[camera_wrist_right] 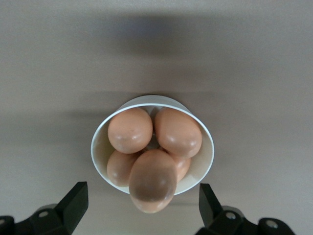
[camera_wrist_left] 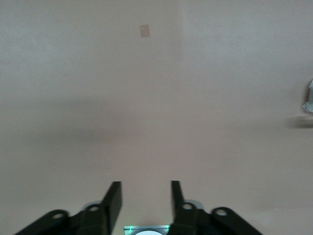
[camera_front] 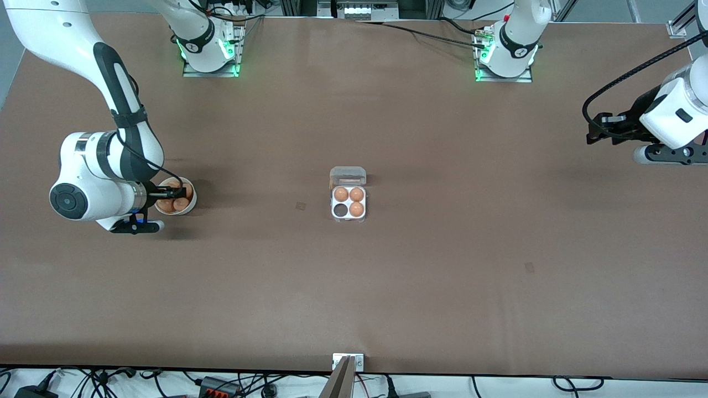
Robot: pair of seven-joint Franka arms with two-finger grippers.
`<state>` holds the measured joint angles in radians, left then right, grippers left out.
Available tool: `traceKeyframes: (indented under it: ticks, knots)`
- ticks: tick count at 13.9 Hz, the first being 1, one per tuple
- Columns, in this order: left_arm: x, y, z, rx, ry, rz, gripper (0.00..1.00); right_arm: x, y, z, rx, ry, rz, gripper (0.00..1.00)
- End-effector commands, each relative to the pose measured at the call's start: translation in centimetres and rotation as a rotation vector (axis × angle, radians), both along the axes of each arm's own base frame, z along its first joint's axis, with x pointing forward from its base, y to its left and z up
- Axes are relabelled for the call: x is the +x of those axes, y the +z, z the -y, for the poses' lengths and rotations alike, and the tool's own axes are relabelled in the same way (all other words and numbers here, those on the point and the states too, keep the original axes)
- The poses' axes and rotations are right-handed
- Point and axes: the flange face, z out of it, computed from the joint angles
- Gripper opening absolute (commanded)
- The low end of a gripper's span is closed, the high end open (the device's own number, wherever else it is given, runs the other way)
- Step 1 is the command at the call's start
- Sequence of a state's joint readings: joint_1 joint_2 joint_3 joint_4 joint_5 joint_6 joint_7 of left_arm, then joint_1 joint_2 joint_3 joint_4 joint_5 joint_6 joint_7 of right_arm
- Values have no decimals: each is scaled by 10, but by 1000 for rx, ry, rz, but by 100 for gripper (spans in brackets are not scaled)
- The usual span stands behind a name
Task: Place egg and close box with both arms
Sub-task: 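Lower the right gripper into the bowl and grasp one brown egg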
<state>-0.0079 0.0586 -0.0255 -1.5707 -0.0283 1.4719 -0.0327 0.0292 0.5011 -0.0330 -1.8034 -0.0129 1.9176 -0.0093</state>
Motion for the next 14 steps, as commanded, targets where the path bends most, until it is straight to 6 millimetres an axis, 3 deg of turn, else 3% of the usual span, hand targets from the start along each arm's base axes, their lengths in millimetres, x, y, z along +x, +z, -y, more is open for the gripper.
traceKeyframes:
  ticks: [1,3,5,7,11,13,14]
  knots:
    - [-1,4,1,17,-30,-6,27,-3,-9,2,-2,-13,-22,98]
    - [-1,4,-1,10,-34,-6,7,-4,-14,3,-2,-14,-32,92]
    - [-2,4,0,10,-32,-4,1,-4,-15,3,-3,-14,-33,86]
    - [-2,4,2,9,-34,-6,1,-4,-15,3,-3,-14,-32,77]
    - [-3,7,2,7,-37,-17,1,-2,-13,4,-3,-16,-27,45]
    - [-3,7,3,7,-36,-17,1,-2,-13,4,-3,-16,-29,34]
    - [-3,7,4,8,-33,-17,5,-1,-10,3,-2,-14,-24,27]
